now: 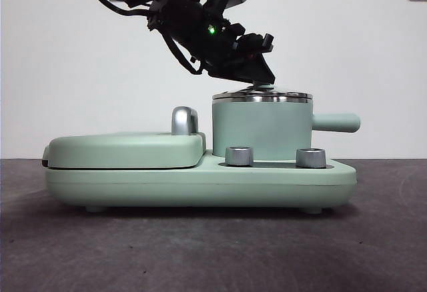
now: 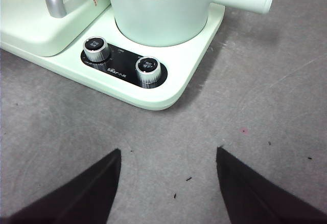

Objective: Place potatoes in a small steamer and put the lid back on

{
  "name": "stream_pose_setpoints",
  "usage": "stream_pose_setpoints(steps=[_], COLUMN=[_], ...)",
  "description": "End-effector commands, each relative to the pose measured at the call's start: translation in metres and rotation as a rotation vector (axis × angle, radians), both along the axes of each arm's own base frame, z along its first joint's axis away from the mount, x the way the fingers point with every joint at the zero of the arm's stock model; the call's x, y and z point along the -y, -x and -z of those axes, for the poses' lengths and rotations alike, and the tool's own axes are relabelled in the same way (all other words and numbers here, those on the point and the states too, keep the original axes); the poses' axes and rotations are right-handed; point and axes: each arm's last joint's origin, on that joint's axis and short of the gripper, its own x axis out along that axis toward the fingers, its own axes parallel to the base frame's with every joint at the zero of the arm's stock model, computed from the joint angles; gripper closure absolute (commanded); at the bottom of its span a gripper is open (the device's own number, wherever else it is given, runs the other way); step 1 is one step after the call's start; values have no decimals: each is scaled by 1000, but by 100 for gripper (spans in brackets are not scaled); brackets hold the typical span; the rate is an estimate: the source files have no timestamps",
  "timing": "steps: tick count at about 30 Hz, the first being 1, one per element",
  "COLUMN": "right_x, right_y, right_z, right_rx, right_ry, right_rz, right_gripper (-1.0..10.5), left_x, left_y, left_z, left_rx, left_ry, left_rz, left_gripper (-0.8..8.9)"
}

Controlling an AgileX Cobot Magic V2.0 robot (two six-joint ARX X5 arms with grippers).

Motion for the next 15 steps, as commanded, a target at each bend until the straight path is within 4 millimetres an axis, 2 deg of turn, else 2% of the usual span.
stream_pose_setpoints(steps=[1, 3, 7, 15], right_x=[0, 0, 0, 0], right_y=[0, 0, 0, 0], right_z=[-2, -2, -2, -2], right_rx=[9, 8, 7, 8], right_ry=[-1, -1, 0, 0], right_rz=[-2, -2, -2, -2], right_gripper=[662, 662, 662, 662], left_x=[7, 7, 7, 6], left_y=[-2, -2, -2, 0], left_z=[-6, -6, -7, -11], left_rx=[35, 35, 36, 14], left_ry=[15, 15, 16, 45], left_rz=[15, 15, 15, 4], left_gripper=[798, 737, 532, 466])
